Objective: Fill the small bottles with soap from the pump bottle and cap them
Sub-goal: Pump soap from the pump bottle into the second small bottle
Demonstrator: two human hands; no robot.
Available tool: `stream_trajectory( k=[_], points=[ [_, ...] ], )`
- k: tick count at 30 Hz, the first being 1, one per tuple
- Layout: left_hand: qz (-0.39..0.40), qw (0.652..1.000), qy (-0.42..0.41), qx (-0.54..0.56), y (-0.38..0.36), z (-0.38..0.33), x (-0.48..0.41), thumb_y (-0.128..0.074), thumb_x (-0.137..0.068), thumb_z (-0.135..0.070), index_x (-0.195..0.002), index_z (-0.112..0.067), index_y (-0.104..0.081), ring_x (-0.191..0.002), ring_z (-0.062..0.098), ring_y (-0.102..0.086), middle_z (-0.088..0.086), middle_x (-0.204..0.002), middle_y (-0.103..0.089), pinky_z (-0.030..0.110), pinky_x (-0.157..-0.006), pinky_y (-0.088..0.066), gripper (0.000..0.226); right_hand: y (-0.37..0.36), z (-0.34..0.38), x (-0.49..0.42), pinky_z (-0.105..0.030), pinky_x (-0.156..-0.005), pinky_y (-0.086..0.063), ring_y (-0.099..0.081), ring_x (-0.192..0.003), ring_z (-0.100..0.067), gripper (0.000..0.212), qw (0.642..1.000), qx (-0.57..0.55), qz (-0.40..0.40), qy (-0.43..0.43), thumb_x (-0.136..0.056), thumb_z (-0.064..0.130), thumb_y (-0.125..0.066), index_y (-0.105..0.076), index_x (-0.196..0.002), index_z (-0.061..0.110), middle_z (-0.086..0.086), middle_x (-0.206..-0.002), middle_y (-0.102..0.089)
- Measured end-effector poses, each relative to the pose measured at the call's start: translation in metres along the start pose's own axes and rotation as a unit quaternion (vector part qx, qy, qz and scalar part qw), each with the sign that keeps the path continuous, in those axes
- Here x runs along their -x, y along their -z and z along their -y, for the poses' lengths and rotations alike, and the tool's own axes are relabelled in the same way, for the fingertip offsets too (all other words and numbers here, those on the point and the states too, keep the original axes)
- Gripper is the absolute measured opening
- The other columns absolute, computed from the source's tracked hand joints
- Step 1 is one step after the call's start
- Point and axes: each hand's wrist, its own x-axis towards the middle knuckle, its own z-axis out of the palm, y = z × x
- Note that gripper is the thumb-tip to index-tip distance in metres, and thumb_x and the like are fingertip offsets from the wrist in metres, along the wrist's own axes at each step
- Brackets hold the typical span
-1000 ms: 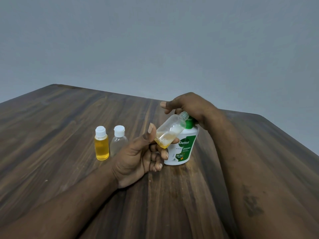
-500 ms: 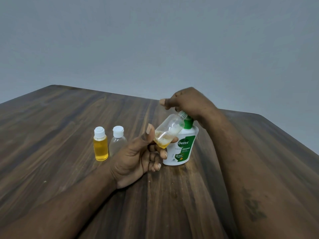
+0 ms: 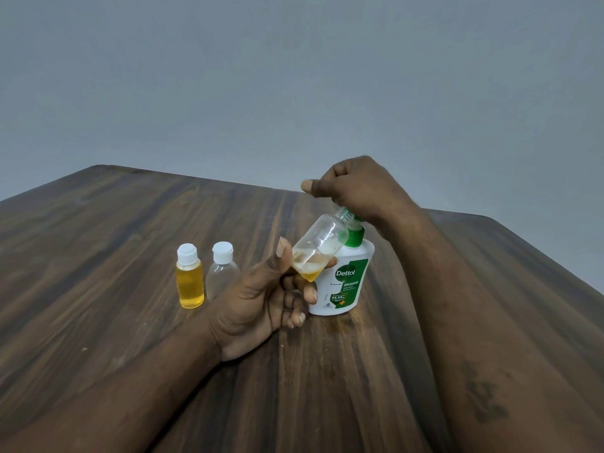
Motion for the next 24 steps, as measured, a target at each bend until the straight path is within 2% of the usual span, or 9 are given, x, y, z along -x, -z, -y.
stream_trajectory(
  k=[2, 4, 8, 11, 13, 15, 18, 20, 24],
  points=[
    [0.005, 1.0, 0.003, 0.003, 0.002, 0.001, 0.001, -0.064, -0.086, -0.064, -0.141, 0.018, -0.035, -0.067, 0.015, -0.058, 0.012, -0.086, -0.055, 0.03, -0.058, -0.051, 0.102, -0.002, -0.002, 0.0, -0.028, -0.066, -0.042, -0.054, -0.066, -0.015, 0.037, 0.997, 0.007, 0.062, -0.044, -0.082, 0.043, -0.085, -0.072, -0.078, 0.008, 0.004, -0.072, -0.06],
    [0.012, 1.0, 0.006, 0.01, 0.002, 0.001, 0.002, -0.064, -0.087, -0.062, -0.141, 0.019, -0.03, -0.068, 0.015, -0.06, 0.012, -0.088, -0.054, 0.03, -0.06, -0.052, 0.103, -0.003, -0.005, 0.001, -0.027, -0.06, -0.04, -0.053, -0.059, -0.012, 0.03, 0.992, -0.008, 0.098, -0.075, -0.081, 0.04, -0.086, -0.074, -0.078, 0.013, 0.005, -0.069, -0.059],
    [0.001, 0.999, 0.02, 0.036, 0.005, 0.002, -0.002, -0.049, -0.097, -0.058, -0.138, 0.019, -0.031, -0.067, 0.017, -0.058, 0.013, -0.087, -0.052, 0.031, -0.059, -0.051, 0.088, 0.0, -0.004, 0.001, -0.026, -0.061, -0.038, -0.05, -0.061, -0.01, 0.032, 0.995, -0.019, 0.084, -0.057, -0.083, 0.041, -0.084, -0.071, -0.077, 0.012, 0.005, -0.071, -0.058],
    [-0.008, 0.998, 0.032, 0.053, 0.007, 0.005, -0.005, -0.045, -0.102, -0.053, -0.145, 0.014, -0.028, -0.073, 0.018, -0.062, 0.012, -0.094, -0.056, 0.033, -0.062, -0.054, 0.081, 0.002, -0.004, -0.002, -0.032, -0.068, -0.044, -0.052, -0.069, -0.015, 0.051, 0.999, -0.027, 0.02, -0.012, -0.082, 0.045, -0.085, -0.067, -0.084, -0.003, -0.005, -0.076, -0.058],
    [-0.012, 0.997, 0.05, 0.066, 0.01, 0.007, -0.006, -0.045, -0.102, -0.052, -0.143, 0.016, -0.028, -0.073, 0.02, -0.061, 0.014, -0.094, -0.055, 0.034, -0.062, -0.053, 0.081, 0.002, -0.004, -0.003, -0.035, -0.07, -0.049, -0.055, -0.072, -0.016, 0.058, 1.0, -0.027, -0.01, 0.012, -0.081, 0.045, -0.085, -0.066, -0.09, -0.009, -0.004, -0.076, -0.061],
    [-0.008, 0.996, 0.056, 0.07, 0.011, 0.006, -0.007, -0.044, -0.102, -0.052, -0.14, 0.019, -0.029, -0.072, 0.022, -0.058, 0.016, -0.092, -0.053, 0.035, -0.061, -0.051, 0.081, 0.0, -0.003, -0.003, -0.035, -0.071, -0.049, -0.055, -0.069, -0.013, 0.052, 1.0, -0.025, 0.001, 0.013, -0.081, 0.043, -0.086, -0.068, -0.086, -0.005, 0.002, -0.071, -0.061],
    [-0.017, 0.994, 0.064, 0.085, 0.016, 0.007, -0.008, -0.035, -0.108, -0.048, -0.139, 0.019, -0.029, -0.072, 0.023, -0.057, 0.017, -0.092, -0.051, 0.035, -0.062, -0.051, 0.074, -0.003, -0.007, -0.002, -0.031, -0.066, -0.043, -0.052, -0.062, -0.012, 0.035, 0.996, -0.028, 0.077, -0.042, -0.081, 0.038, -0.087, -0.067, -0.069, 0.011, 0.007, -0.067, -0.059],
    [-0.032, 0.992, 0.069, 0.097, 0.019, 0.008, -0.007, -0.031, -0.11, -0.046, -0.14, 0.018, -0.028, -0.073, 0.022, -0.058, 0.017, -0.093, -0.052, 0.035, -0.063, -0.052, 0.071, -0.004, -0.01, -0.002, -0.029, -0.062, -0.039, -0.05, -0.057, -0.012, 0.035, 0.992, -0.038, 0.103, -0.065, -0.08, 0.036, -0.088, -0.065, -0.064, 0.015, 0.007, -0.063, -0.058],
    [-0.023, 0.994, 0.058, 0.087, 0.016, 0.008, -0.007, -0.036, -0.108, -0.047, -0.139, 0.018, -0.031, -0.073, 0.022, -0.06, 0.017, -0.093, -0.054, 0.034, -0.062, -0.053, 0.073, 0.001, -0.007, -0.001, -0.027, -0.061, -0.039, -0.051, -0.061, -0.009, 0.035, 0.995, -0.05, 0.073, -0.049, -0.081, 0.038, -0.086, -0.071, -0.08, 0.007, 0.007, -0.067, -0.059]
  ],
)
